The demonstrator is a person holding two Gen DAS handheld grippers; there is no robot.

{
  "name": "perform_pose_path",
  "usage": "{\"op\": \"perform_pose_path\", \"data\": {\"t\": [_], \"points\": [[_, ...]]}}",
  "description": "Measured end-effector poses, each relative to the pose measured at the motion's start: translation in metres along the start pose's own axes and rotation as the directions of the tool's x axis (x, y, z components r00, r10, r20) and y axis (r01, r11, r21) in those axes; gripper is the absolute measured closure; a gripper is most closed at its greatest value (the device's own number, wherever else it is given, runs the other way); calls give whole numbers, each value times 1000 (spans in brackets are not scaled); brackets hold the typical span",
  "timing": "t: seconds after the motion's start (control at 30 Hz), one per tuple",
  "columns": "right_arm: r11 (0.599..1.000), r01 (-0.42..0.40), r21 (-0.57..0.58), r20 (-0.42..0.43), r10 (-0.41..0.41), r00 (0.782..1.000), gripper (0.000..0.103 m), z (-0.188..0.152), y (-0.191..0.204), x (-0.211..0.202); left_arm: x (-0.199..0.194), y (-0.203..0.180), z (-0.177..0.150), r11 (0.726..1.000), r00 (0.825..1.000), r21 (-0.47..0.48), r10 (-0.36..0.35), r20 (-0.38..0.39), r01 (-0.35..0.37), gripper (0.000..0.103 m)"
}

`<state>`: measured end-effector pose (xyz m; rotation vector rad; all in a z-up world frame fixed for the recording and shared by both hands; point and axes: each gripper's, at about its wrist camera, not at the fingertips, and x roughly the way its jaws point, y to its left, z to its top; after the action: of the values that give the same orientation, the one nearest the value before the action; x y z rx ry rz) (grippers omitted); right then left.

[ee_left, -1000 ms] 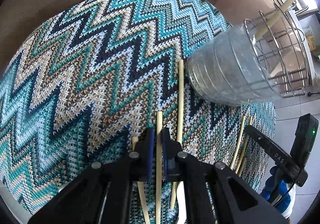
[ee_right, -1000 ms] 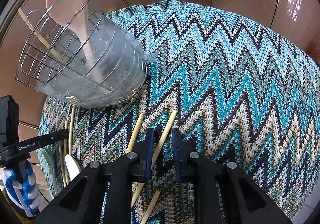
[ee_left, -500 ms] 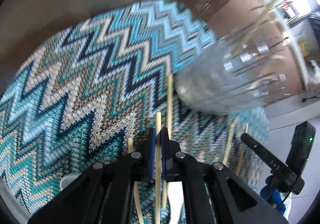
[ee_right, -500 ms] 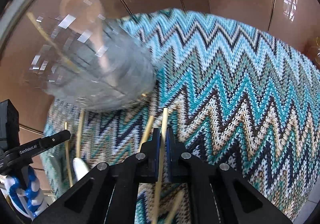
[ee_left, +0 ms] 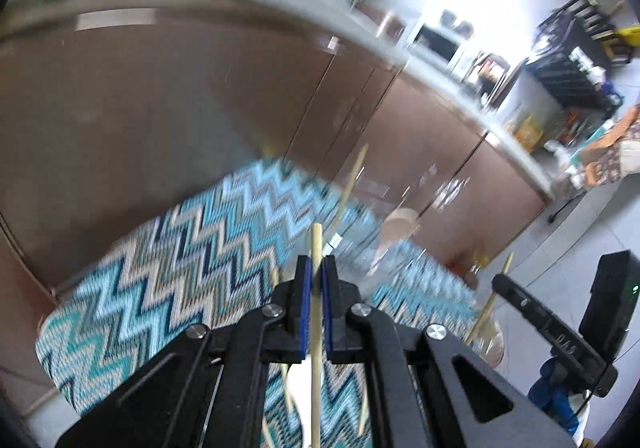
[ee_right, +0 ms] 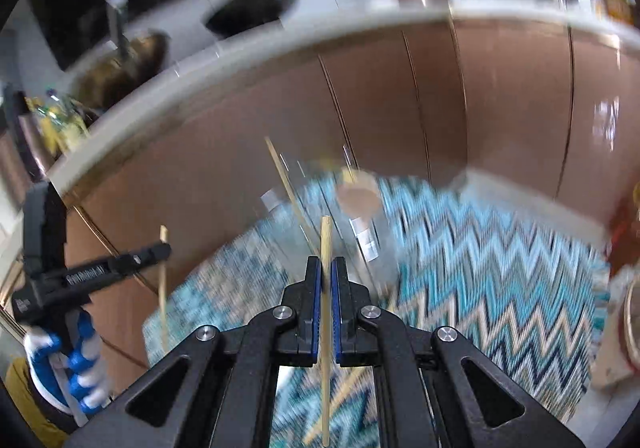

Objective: Organize utensils
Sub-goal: 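Lift both chopsticks and release them into the wire holder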

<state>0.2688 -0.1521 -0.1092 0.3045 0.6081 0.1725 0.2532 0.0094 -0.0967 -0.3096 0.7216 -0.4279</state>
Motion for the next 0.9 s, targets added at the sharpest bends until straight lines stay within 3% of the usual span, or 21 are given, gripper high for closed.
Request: {"op": "perform_pose_path", "data": {"t": [0.1,0.2,0.27,0.4,0.53,0.63,0.77,0.9], "points": [[999,-20,-35,136,25,990,98,33,18,-20,-18,-18,24,1000,992,23,-18,124,16,98],[997,-32,-68,269,50,962,98,61,33,-32,-28,-36,48,999,965,41,-20,261,10,98],[996,-41,-77,325,64,944,98,72,27,-53,-26,-45,60,999,949,28,-30,315,22,98],[994,13,-106,419,33,907,98,94,27,-44,-2,-50,84,1000,915,-4,-9,403,12,98],[989,89,-120,446,-26,894,98,95,14,-25,36,-51,96,999,899,-24,31,437,-23,98],[985,125,-119,430,-62,901,98,87,5,0,68,-46,96,999,904,-42,48,424,-34,98],[984,141,-113,403,-84,911,98,70,-10,25,99,-39,82,995,894,-47,97,438,-85,98],[983,154,-101,364,-108,925,98,46,-24,49,120,-31,64,994,906,-51,109,409,-97,96]]}}
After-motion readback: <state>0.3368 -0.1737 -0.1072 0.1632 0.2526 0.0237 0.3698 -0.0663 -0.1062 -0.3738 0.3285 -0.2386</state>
